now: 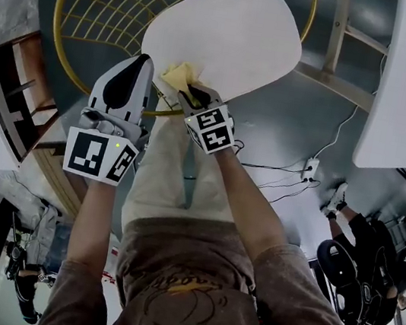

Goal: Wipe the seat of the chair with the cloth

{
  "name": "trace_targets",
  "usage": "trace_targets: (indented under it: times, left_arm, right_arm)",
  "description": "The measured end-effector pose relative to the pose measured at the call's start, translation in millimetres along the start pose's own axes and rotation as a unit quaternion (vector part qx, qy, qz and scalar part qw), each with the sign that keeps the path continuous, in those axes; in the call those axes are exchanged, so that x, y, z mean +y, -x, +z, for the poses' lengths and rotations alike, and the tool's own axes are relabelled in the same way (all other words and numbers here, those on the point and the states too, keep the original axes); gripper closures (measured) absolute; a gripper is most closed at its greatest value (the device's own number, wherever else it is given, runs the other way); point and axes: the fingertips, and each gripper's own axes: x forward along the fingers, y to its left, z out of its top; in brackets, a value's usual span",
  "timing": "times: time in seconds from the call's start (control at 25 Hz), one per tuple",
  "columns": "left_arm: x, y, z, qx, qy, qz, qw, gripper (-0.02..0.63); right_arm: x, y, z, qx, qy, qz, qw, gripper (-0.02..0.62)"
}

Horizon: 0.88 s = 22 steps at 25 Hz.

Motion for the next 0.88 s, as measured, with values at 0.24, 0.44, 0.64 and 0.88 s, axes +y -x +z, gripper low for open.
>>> trace_targets:
  times: [0.24,0.44,0.64,0.88]
  left_arm:
    - [-2.6,0.9,-4.7,-0.002,0.004,-0.002,1.0000,0.597]
    - [0.5,4.2,-0.2,0.000,0.003,-0.006,1.0000,0.598]
    - [-11.4,3.3,-7.8,-0.002,0.003,-0.010,0.9999,0.598]
    - [-10.5,-2.1,-0.9,-0.002,0.002,-0.025,0.9997,0.598]
  right_arm:
    - [4.2,2.8,-3.7,-0.002,-0.005,0.021,1.000,0.500]
    - [13.1,6.1,5.6,-0.006,0.001,0.032,0.999,0.500]
    - [-3.1,35.6,5.8,-0.055,0.010,0.012,0.998,0.500]
    - [-68.9,86.5,11.4,-0.084,0.029,-0.077,0.993,0.500]
